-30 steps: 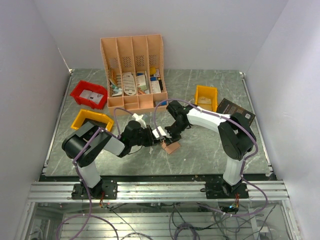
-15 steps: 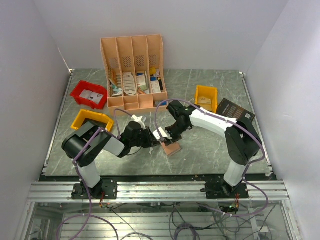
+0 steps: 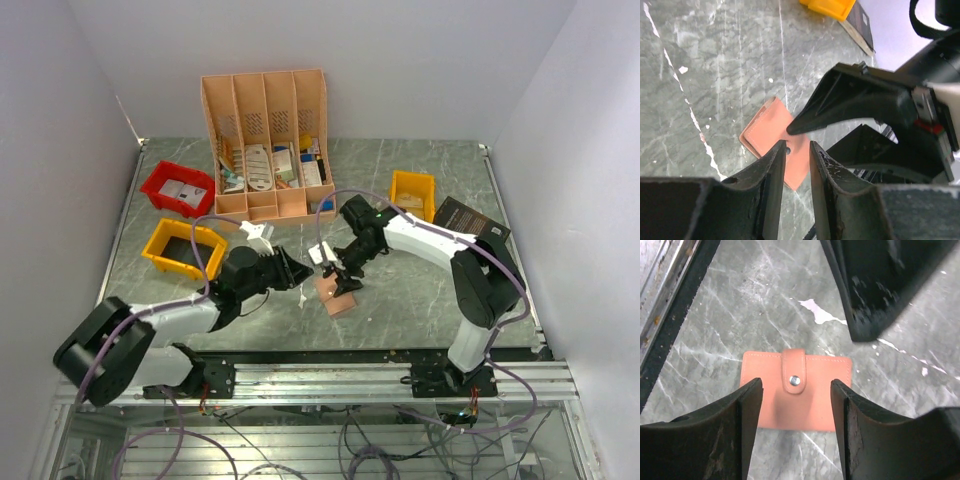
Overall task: Put the credit cards into the card holder
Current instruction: Open the card holder at the center of the board.
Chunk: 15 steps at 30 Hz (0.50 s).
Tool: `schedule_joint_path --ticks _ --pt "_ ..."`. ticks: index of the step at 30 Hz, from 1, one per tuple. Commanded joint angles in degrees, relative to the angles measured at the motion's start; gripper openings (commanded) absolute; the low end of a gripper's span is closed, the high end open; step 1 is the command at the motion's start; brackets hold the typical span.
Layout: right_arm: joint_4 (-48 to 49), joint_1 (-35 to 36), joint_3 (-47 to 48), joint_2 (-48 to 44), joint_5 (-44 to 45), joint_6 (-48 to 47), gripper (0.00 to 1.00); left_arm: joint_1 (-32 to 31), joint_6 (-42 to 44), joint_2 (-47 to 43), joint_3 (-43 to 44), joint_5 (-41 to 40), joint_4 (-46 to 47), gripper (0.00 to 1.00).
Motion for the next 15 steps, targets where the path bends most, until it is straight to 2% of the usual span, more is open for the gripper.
schedule_joint_path --ticks 1,7,10,12,15 --pt "2.73 -4.24 -0.06 -3.89 -7.56 8.82 0.59 -0.29 1.57 -7.14 -1.88 -5.73 -6.48 0.41" --pt "8.81 -8.56 -3.29 -7.06 -9.64 28.97 0.65 -0.29 -3.01 -12.72 -2.37 -6.41 -10.11 0.61" --pt "11.25 -12.55 -4.72 -6.61 -12.42 35.70 0.64 -0.30 -7.31 -11.64 -3.92 -4.82 -6.44 0.62" --pt "13.28 -14.02 -4.91 -5.41 -10.49 39.88 0.62 -0.62 -9.44 -10.95 -4.69 -5.12 -4.81 0.62" --pt "9.44 -14.99 -2.61 -1.06 -8.00 40.82 0.61 -3.14 -9.37 -12.29 -3.27 -10.23 -10.65 0.63"
